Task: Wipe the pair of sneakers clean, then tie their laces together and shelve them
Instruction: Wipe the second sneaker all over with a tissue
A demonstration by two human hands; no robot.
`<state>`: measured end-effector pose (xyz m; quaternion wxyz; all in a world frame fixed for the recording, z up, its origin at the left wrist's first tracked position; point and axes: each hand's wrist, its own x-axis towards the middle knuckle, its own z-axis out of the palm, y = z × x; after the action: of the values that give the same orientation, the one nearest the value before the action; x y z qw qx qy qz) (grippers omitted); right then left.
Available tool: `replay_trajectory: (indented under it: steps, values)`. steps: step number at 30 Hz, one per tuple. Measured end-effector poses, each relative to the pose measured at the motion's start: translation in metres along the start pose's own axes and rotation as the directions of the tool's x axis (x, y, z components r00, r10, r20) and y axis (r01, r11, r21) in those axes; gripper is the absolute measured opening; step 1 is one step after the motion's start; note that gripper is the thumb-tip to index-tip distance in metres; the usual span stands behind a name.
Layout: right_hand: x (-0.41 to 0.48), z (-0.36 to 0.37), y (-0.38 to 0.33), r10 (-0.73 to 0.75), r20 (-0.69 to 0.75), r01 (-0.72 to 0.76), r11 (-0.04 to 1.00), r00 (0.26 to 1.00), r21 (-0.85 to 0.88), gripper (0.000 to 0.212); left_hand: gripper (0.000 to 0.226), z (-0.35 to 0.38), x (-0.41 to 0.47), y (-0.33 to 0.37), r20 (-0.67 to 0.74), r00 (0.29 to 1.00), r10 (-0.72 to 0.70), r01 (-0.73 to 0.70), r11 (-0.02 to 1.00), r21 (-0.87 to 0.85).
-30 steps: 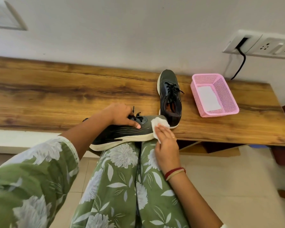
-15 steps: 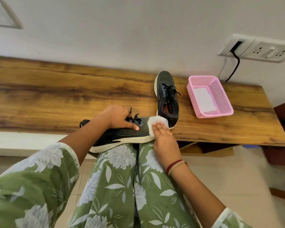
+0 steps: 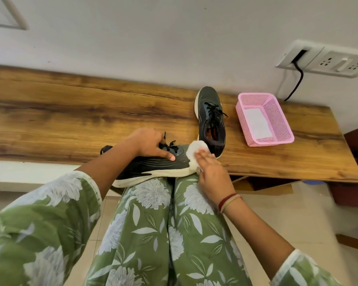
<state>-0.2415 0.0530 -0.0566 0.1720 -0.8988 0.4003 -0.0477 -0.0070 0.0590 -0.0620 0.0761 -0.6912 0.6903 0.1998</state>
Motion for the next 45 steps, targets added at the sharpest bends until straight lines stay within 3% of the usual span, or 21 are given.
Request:
replay_trajectory:
  steps: [3,7,11,15,19,23,25,27,29,30,32,34,37,40,43,45]
  values:
    - [-0.013,0.007,-0.012,-0.143,0.11,0.141,0.99,0.984,0.032,0.056,0.074,0.0,0.001,0.001,0.014,0.999,0.031,-0.032,0.999,0.042]
    - [0.002,0.004,-0.004,0.089,-0.063,-0.088,0.996,0.994,0.014,0.05,0.073,-0.002,0.0,0.0,0.015,1.0,0.019,-0.019,1.0,0.001]
    - [-0.012,0.016,-0.02,-0.07,0.093,0.068,0.997,0.993,0.031,0.055,0.072,-0.002,0.001,0.003,0.036,0.998,0.047,-0.048,0.998,0.045]
    - [0.004,0.001,-0.001,0.126,-0.027,-0.124,0.99,0.992,0.066,0.048,0.07,-0.002,0.0,0.0,0.033,0.999,0.009,-0.009,1.0,-0.019]
    - [-0.008,0.008,-0.012,-0.053,0.1,0.051,0.999,0.994,0.015,0.055,0.075,0.001,0.004,0.0,0.032,0.999,0.032,-0.032,0.999,0.002]
    - [0.005,0.002,-0.005,0.145,-0.004,-0.144,0.988,0.989,0.062,0.048,0.074,0.004,0.006,-0.005,0.032,0.999,0.028,-0.025,0.995,-0.094]
    - [-0.003,0.007,-0.016,0.087,0.035,-0.089,0.994,0.996,0.068,0.05,0.067,0.002,0.006,-0.002,0.045,0.998,0.046,-0.044,0.998,-0.049]
    - [-0.016,0.012,-0.022,0.008,0.087,-0.024,0.983,0.996,0.183,0.049,0.056,-0.001,0.006,0.0,0.06,0.996,0.063,-0.06,0.997,-0.048]
    - [-0.018,0.001,-0.021,0.123,0.068,-0.14,0.876,0.99,0.462,0.038,0.055,-0.002,0.01,-0.001,0.087,0.993,0.079,-0.066,0.989,-0.133]
    - [-0.016,-0.007,-0.018,0.235,0.032,-0.203,0.753,0.971,0.625,0.032,0.053,-0.002,0.012,-0.002,0.106,0.991,0.082,-0.061,0.979,-0.194]
    - [-0.011,-0.022,-0.008,0.514,-0.039,-0.254,0.488,0.857,0.835,0.031,0.046,-0.003,0.017,-0.003,0.146,0.986,0.084,-0.04,0.96,-0.277]
    - [-0.007,-0.031,-0.001,0.634,-0.11,-0.205,0.402,0.765,0.893,0.035,0.043,-0.005,0.023,-0.003,0.19,0.978,0.081,-0.011,0.939,-0.343]
    - [-0.003,-0.03,0.004,0.63,-0.161,-0.204,0.467,0.76,0.86,0.04,0.041,-0.006,0.031,-0.008,0.264,0.964,0.041,0.09,0.88,-0.466]
    - [0.002,-0.022,-0.005,0.523,-0.231,-0.226,0.669,0.821,0.708,0.041,0.042,-0.008,0.035,-0.015,0.309,0.951,-0.008,0.172,0.845,-0.507]
    - [0.008,-0.003,-0.022,0.27,-0.192,-0.196,0.922,0.944,0.334,0.043,0.051,-0.007,0.036,-0.018,0.324,0.946,-0.004,0.186,0.826,-0.533]
    - [0.009,0.011,-0.028,0.173,-0.172,-0.159,0.983,0.97,0.088,0.043,0.061,-0.008,0.032,-0.017,0.284,0.959,-0.009,0.155,0.855,-0.496]
